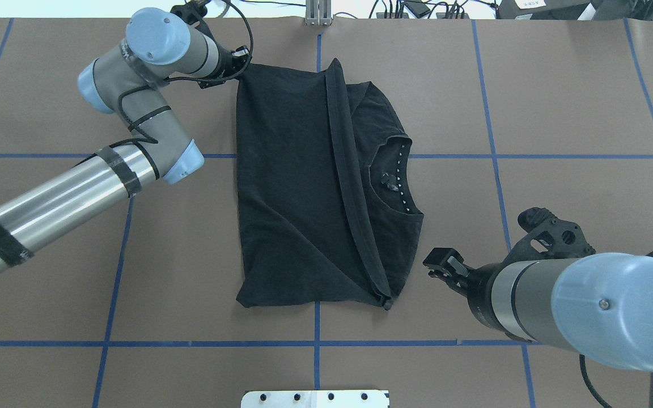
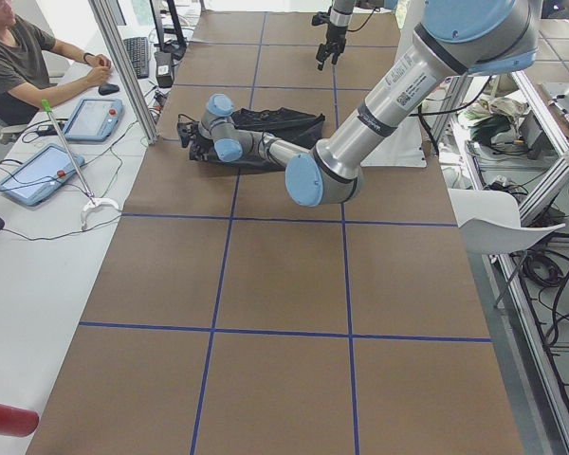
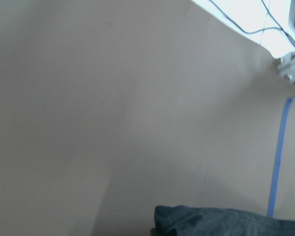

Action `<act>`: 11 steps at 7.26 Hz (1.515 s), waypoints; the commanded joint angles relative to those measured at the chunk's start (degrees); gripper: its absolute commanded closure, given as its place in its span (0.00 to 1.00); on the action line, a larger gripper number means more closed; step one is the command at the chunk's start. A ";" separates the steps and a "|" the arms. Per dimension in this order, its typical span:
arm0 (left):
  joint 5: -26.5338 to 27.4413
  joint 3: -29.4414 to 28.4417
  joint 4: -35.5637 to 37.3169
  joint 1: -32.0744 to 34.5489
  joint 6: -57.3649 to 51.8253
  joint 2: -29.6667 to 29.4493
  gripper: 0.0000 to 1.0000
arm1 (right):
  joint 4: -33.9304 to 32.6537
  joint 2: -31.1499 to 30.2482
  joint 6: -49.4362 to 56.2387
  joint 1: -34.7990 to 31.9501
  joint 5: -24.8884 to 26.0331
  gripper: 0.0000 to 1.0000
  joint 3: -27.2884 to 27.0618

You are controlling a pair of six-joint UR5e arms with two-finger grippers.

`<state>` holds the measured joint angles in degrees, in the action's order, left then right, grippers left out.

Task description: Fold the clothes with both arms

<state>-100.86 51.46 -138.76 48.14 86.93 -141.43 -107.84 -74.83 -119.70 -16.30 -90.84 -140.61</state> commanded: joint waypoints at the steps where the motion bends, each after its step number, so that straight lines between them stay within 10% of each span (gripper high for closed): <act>1: 2.95 -8.66 -5.99 1.26 -5.86 -3.94 0.48 | 0.53 0.30 0.51 -0.05 1.71 0.00 2.86; 2: 2.86 -8.14 -6.08 1.26 -6.07 -5.07 0.27 | 0.53 3.26 0.52 -0.14 3.37 0.00 5.67; 6: -3.46 13.35 -4.86 1.26 -6.51 7.89 0.27 | 0.53 10.93 9.51 0.13 3.12 0.00 13.51; 11: -3.38 39.57 -2.83 1.17 -6.60 32.77 0.27 | 3.40 20.31 58.63 -0.48 -0.20 0.09 28.94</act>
<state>-104.35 87.47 -141.67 49.37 80.27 -112.45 -106.59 -57.22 -70.86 -16.32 -89.65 -116.76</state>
